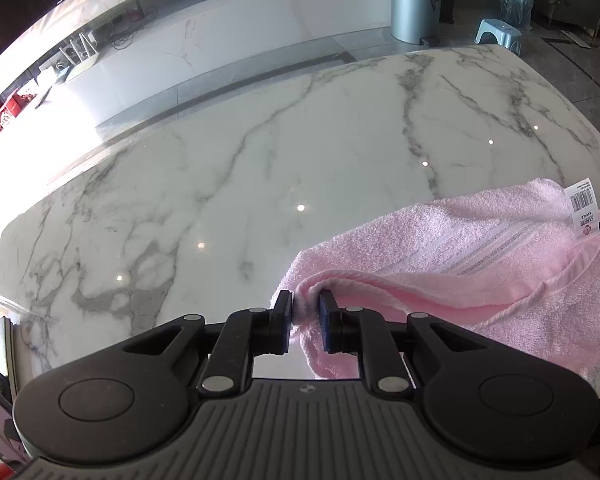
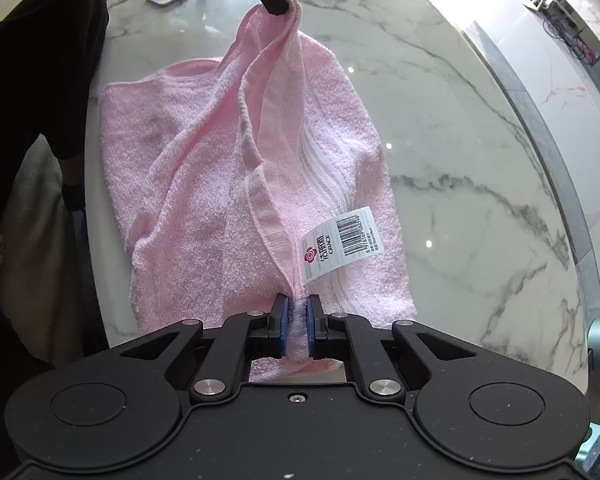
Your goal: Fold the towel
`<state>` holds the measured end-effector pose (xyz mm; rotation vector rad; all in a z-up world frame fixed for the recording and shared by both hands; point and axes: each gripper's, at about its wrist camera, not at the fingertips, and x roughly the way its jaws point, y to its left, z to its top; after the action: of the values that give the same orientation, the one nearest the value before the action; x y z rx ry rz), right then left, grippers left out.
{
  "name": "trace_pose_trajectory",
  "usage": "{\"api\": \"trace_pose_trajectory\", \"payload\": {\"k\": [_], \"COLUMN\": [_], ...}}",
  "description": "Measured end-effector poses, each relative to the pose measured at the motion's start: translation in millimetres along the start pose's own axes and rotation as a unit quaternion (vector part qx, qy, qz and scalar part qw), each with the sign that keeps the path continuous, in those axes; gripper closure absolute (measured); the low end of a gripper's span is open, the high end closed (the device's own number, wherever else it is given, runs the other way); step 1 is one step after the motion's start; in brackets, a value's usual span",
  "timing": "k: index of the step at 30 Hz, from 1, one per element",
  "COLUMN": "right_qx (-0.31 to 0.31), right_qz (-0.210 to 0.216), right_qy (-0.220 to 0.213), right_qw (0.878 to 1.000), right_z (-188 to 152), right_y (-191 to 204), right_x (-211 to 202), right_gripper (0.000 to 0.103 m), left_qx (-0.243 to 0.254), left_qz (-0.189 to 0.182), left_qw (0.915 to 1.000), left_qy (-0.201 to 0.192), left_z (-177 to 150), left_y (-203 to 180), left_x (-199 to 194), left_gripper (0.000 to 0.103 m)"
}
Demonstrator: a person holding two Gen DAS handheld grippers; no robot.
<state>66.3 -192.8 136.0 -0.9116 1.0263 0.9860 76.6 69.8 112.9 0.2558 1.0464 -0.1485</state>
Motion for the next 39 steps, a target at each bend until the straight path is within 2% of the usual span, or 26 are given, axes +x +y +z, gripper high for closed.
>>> {"api": "trace_pose_trajectory", "payload": {"k": [9,16,24,31,35,39], "right_qx": [-0.009,-0.001,0.011,0.015,0.02,0.023], "right_qz": [-0.051,-0.093,-0.179,-0.249,-0.269,-0.276], "right_qy": [-0.009,-0.013,-0.031,-0.045,-0.054,-0.057], "right_qw": [0.999,0.996,0.983,0.967,0.961,0.959], "right_z": [-5,-11,-15,-8,-2,3], "right_y": [24,40,50,52,47,37], "right_x": [-50,-80,-121,-159,-177,-185], "right_gripper": [0.097,0.097,0.097,0.097,0.097,0.097], "left_qx": [0.006,0.021,0.037,0.046,0.048,0.055], "left_qz": [0.006,0.017,0.039,0.064,0.074,0.082], "left_qw": [0.9994,0.9967,0.9905,0.9824,0.9786,0.9778], "left_qy": [-0.033,-0.076,-0.127,-0.169,-0.186,-0.185], "left_z": [-5,-2,2,15,26,38], "left_y": [-10,-20,-29,-35,-36,-35], "left_x": [-41,-86,-135,-172,-186,-187], "left_gripper": [0.089,0.089,0.088,0.088,0.088,0.088]}}
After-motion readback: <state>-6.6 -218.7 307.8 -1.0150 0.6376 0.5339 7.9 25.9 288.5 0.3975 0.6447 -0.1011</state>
